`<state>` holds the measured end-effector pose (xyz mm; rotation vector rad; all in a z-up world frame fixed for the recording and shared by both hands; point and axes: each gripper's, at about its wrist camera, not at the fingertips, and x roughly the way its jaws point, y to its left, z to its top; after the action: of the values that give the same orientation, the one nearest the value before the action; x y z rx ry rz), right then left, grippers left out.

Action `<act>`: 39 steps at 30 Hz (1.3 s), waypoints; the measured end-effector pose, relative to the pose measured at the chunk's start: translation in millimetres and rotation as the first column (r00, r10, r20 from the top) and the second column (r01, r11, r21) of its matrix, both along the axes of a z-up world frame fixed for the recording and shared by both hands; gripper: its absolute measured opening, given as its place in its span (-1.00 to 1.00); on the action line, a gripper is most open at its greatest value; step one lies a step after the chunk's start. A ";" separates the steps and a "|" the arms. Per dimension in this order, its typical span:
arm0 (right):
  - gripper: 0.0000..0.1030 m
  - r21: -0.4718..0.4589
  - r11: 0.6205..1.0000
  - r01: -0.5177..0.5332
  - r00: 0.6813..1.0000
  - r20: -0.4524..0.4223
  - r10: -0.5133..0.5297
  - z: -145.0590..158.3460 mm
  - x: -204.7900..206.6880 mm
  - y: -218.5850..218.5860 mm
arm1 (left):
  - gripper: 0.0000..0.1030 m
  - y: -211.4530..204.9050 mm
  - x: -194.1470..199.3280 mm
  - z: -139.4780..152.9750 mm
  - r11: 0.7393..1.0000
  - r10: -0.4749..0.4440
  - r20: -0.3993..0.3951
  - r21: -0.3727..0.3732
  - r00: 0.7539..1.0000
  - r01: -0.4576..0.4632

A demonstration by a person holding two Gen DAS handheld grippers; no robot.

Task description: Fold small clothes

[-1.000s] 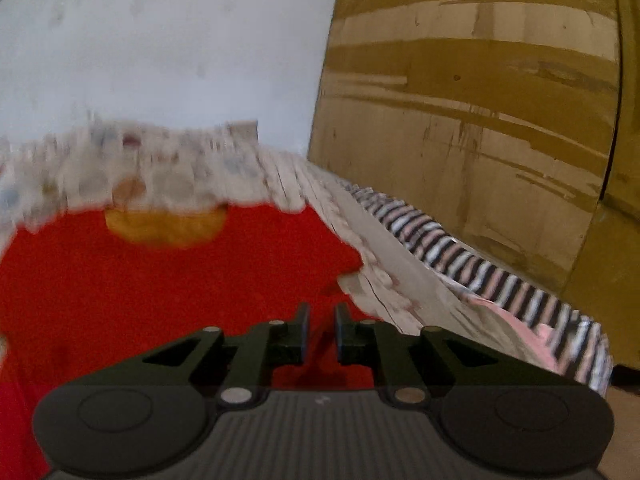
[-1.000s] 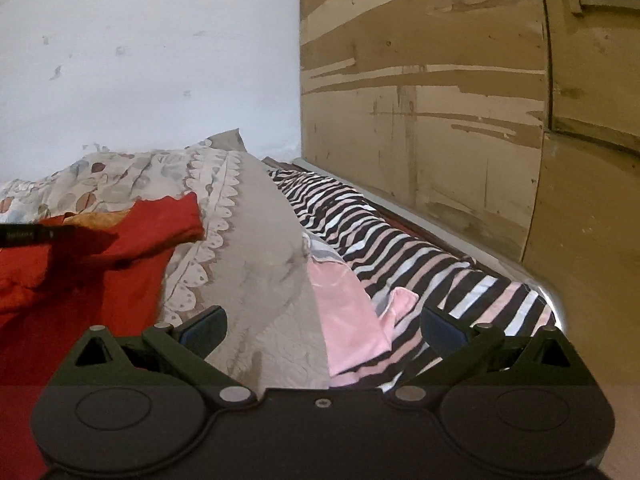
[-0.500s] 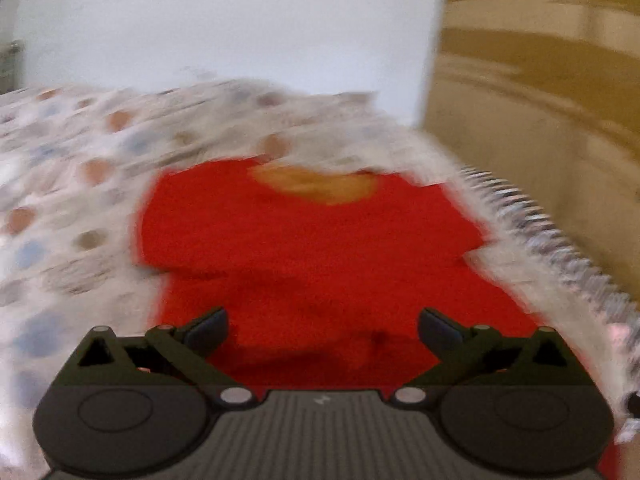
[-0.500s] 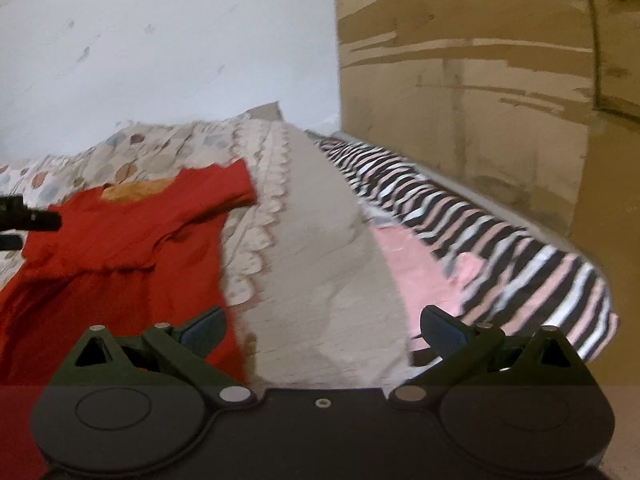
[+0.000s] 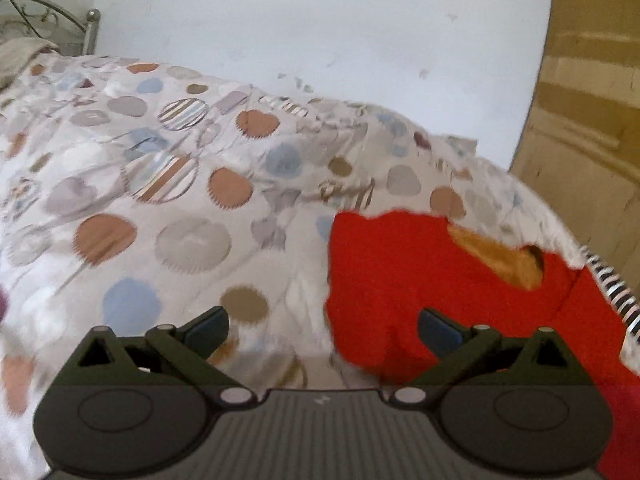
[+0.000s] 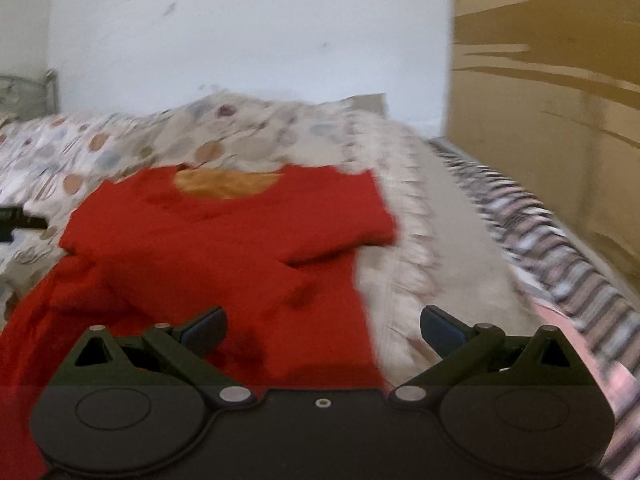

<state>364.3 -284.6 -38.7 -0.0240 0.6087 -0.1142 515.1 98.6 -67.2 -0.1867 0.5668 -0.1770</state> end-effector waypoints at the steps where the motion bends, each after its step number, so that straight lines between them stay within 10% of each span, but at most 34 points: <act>1: 0.99 -0.013 1.000 -0.011 1.000 0.009 0.011 -2.0 10.4 4.6 | 0.99 2.8 9.5 -4.2 1.000 -0.021 0.006 -0.012 1.000 0.021; 9: 0.99 -0.228 0.974 0.015 1.000 -0.014 -0.018 -33.6 43.3 16.8 | 0.71 9.4 57.0 -30.4 0.980 -0.163 -0.036 -0.123 0.986 0.158; 14: 0.99 -0.189 0.982 0.014 1.000 -0.020 -0.018 -45.6 39.9 8.9 | -0.36 8.0 72.0 -37.1 0.950 -0.251 -0.146 -0.226 0.957 0.215; 20: 0.99 -0.168 0.986 0.007 0.999 -0.032 -0.013 -48.5 42.2 7.8 | -0.69 -9.7 72.8 0.8 0.986 -0.134 -0.282 -0.130 0.950 0.101; 23: 0.99 -0.154 0.988 0.007 0.999 -0.030 -0.012 -49.5 42.4 6.6 | -0.69 -37.5 73.4 0.9 0.986 -0.112 -0.272 0.086 0.956 0.140; 26: 0.99 -0.127 0.992 0.005 1.000 -0.030 -0.009 -51.4 42.7 2.5 | -0.68 -43.5 73.2 -10.4 0.982 -0.097 -0.273 0.129 0.957 0.136; 30: 0.99 -0.086 0.996 0.002 1.000 -0.030 -0.005 -52.5 42.5 -3.7 | -0.45 -40.2 64.7 -10.9 0.989 -0.088 -0.250 0.093 0.964 0.115; 35: 0.99 -0.058 0.998 0.002 1.000 -0.027 -0.003 -51.8 41.5 -6.2 | 0.57 -25.5 32.7 1.5 0.996 -0.088 -0.229 -0.004 0.969 0.089; 39: 0.99 -0.022 1.000 -0.002 0.999 -0.045 0.001 -41.3 32.1 -9.6 | 0.83 -16.4 -19.8 7.0 0.996 -0.086 -0.174 -0.025 0.981 0.083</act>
<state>396.3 -294.3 -80.0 -0.0485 0.6527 -0.1197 495.3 82.2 -60.2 -0.1968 0.7493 -0.2496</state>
